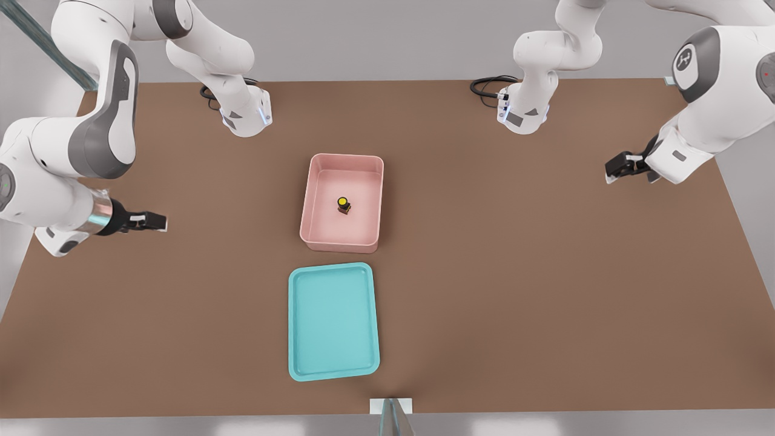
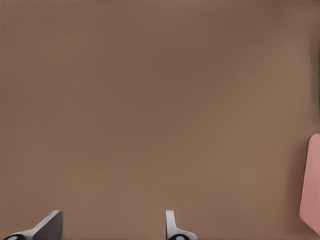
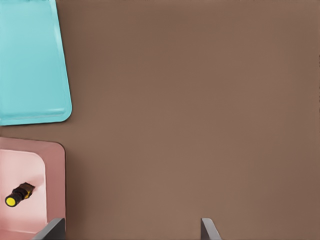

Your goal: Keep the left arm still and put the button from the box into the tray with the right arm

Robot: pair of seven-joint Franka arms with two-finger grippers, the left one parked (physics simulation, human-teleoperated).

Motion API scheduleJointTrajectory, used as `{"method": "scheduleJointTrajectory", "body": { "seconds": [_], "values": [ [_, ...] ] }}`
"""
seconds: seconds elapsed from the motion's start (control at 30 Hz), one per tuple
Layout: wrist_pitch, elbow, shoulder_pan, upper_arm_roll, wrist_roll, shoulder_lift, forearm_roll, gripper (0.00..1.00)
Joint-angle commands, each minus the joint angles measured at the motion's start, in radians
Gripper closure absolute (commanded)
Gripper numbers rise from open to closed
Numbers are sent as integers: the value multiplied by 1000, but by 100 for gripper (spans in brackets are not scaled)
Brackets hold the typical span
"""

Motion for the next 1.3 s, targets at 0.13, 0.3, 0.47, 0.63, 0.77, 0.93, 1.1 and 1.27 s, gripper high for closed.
{"method": "scheduleJointTrajectory", "body": {
  "seconds": [0.13, 0.3, 0.47, 0.63, 0.77, 0.93, 1.1, 1.27],
  "values": [
    [53, 177, 447, 288, 425, 5, -8, 0],
    [349, -306, 773, 303, 1180, -76, -54, 0],
    [866, -721, 764, 18, 993, -68, -49, 0],
    [1107, -826, 756, 13, 1096, -16, -11, 0],
    [1332, -961, 755, 57, 1168, -12, -15, 0],
    [1463, -987, 756, 67, 1168, 65, -25, 0],
    [1498, -994, 751, 67, 1143, 94, -43, 0],
    [1504, -1030, 739, 65, 1008, 83, -43, 1]
  ]
}}
